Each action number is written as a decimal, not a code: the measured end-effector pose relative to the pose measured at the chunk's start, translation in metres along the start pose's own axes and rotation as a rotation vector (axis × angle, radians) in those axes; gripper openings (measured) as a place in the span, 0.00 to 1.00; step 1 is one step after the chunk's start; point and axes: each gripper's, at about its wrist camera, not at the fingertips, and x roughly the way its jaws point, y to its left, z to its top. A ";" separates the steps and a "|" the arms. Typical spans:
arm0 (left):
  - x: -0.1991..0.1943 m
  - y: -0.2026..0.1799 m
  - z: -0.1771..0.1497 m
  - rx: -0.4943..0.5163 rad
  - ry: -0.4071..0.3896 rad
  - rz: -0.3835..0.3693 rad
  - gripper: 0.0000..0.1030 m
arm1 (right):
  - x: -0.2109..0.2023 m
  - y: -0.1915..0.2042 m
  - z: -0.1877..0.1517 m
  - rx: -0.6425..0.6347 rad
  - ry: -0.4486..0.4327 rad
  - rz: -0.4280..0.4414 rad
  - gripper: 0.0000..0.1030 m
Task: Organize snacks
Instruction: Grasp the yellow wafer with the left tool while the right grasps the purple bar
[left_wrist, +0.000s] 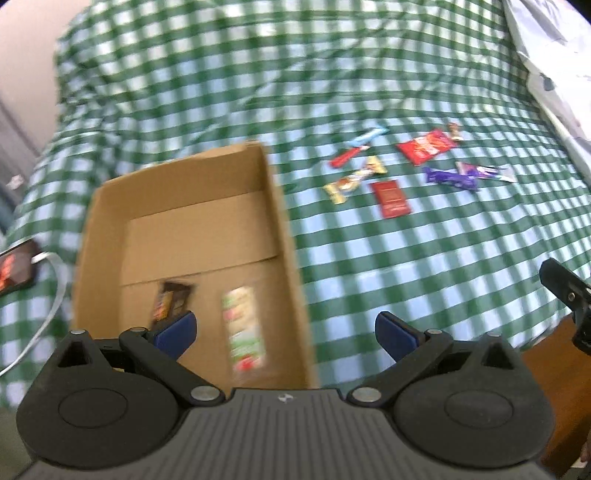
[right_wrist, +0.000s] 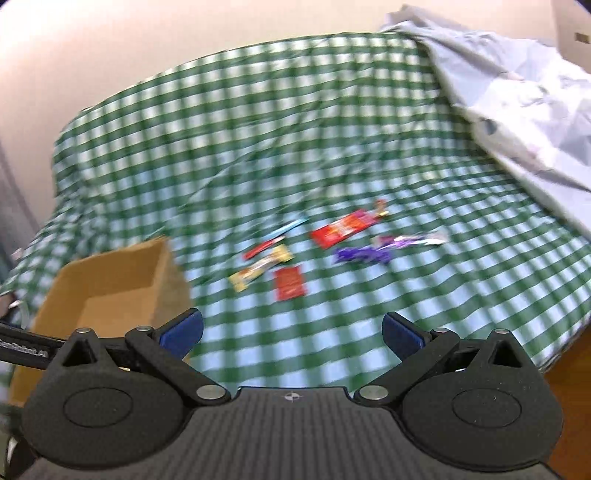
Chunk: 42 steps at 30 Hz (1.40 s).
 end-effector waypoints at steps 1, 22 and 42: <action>0.008 -0.008 0.009 0.010 0.005 -0.006 1.00 | 0.006 -0.011 0.004 0.009 -0.004 -0.011 0.99; 0.293 -0.101 0.183 0.174 0.078 0.001 1.00 | 0.314 -0.105 0.059 -0.210 0.085 0.014 0.99; 0.345 -0.082 0.189 0.042 0.111 -0.093 1.00 | 0.389 -0.103 0.026 -0.340 0.109 0.075 1.00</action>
